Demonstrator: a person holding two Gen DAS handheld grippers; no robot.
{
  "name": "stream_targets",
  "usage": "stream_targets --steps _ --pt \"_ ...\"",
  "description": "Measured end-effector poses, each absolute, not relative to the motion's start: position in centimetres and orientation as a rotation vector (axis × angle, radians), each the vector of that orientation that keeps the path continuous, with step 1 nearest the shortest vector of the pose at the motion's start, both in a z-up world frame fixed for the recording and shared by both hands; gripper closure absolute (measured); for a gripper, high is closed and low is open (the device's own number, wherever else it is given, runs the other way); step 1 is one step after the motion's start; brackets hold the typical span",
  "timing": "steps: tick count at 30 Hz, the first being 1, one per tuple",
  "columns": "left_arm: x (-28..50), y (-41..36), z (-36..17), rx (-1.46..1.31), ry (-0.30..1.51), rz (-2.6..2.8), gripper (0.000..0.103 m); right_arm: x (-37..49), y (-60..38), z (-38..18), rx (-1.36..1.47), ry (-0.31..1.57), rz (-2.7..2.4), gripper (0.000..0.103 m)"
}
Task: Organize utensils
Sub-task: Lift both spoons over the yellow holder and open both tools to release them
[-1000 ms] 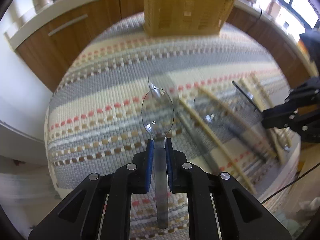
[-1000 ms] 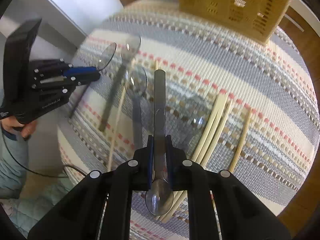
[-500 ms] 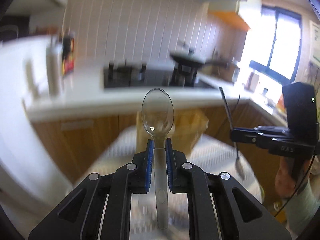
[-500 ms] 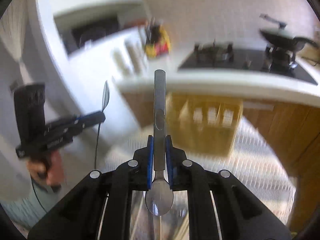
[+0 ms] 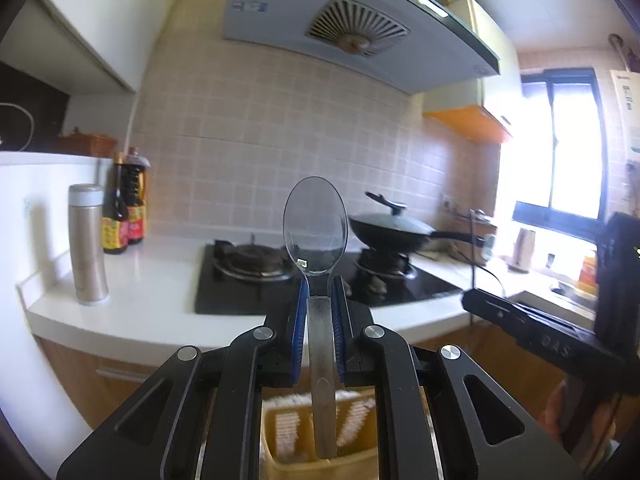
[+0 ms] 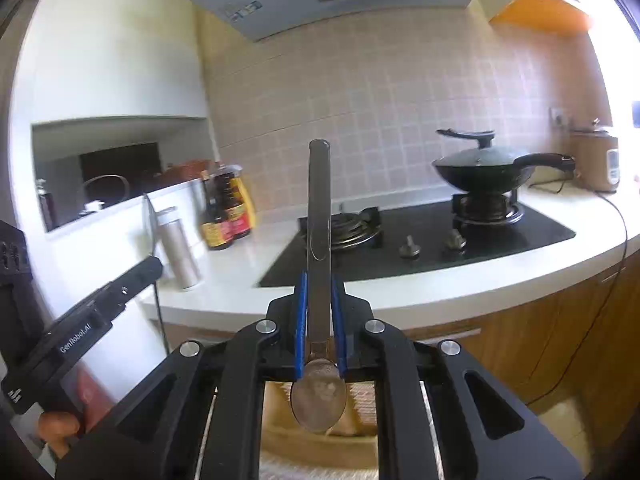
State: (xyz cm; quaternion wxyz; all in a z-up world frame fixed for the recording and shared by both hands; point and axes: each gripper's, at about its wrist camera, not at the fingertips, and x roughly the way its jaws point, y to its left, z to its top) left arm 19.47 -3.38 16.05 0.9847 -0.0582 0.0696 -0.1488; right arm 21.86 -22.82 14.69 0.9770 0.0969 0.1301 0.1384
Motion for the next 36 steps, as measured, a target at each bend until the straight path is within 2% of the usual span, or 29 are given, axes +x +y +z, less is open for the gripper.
stream_targets --steps 13,23,27,33,36 --pt "24.4 -3.0 11.0 -0.165 0.159 -0.236 0.092 25.6 -23.0 9.9 0.136 0.236 0.227 0.093" --pt "24.6 -3.0 9.8 -0.169 0.174 -0.233 0.092 25.0 -22.4 8.9 0.102 0.226 0.258 0.093" --pt "24.2 -2.7 9.7 -0.167 0.193 -0.252 0.085 24.4 -22.9 8.6 0.116 0.255 0.266 0.092" --pt "22.4 -2.2 10.4 -0.151 0.183 -0.260 0.069 23.0 -24.1 8.7 0.147 0.293 0.284 0.087" --pt "21.3 -1.5 11.0 -0.159 0.186 -0.269 0.065 21.9 -24.9 9.0 0.174 0.316 0.289 0.078"
